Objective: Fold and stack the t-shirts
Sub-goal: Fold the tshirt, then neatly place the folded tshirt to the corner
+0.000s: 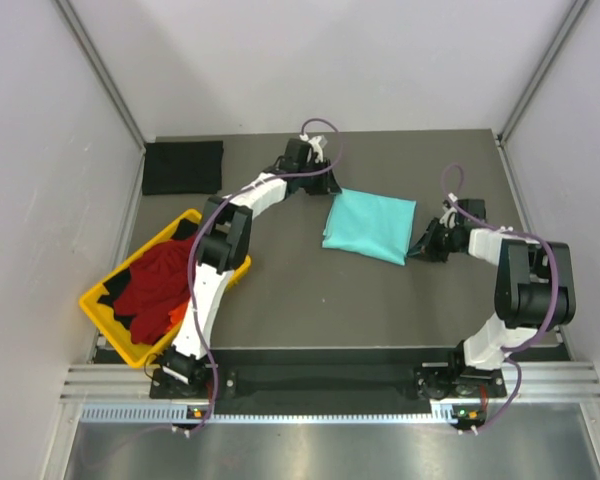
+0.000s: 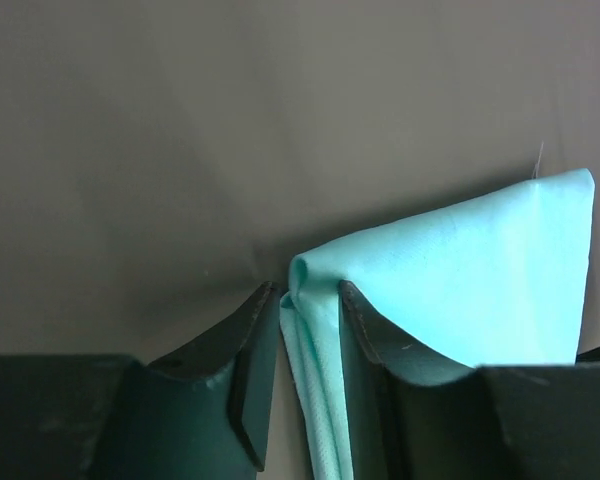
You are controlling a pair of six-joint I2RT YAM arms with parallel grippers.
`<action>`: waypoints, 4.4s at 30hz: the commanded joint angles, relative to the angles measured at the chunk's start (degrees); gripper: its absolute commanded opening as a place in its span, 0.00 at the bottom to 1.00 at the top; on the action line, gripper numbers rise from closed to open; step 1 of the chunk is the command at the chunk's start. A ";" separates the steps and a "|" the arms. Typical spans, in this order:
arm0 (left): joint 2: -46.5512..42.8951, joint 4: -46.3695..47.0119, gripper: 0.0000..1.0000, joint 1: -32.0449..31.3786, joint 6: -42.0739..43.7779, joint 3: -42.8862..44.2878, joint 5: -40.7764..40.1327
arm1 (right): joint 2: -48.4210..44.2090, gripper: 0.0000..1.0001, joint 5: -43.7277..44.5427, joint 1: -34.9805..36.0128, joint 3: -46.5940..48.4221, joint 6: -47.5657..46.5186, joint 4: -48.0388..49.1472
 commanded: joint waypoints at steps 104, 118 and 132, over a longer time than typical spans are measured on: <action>-15.00 -22.79 0.00 -3.64 3.31 -4.85 -14.10 | -14.91 0.76 1.99 6.71 6.75 -3.58 -8.96; -17.47 -25.61 0.00 1.63 19.83 1.82 -31.08 | -14.56 0.77 1.02 6.80 6.93 -2.44 -7.82; -15.45 -18.14 0.00 15.59 38.56 4.55 -33.63 | -12.81 0.78 -1.09 7.24 7.19 0.37 -2.81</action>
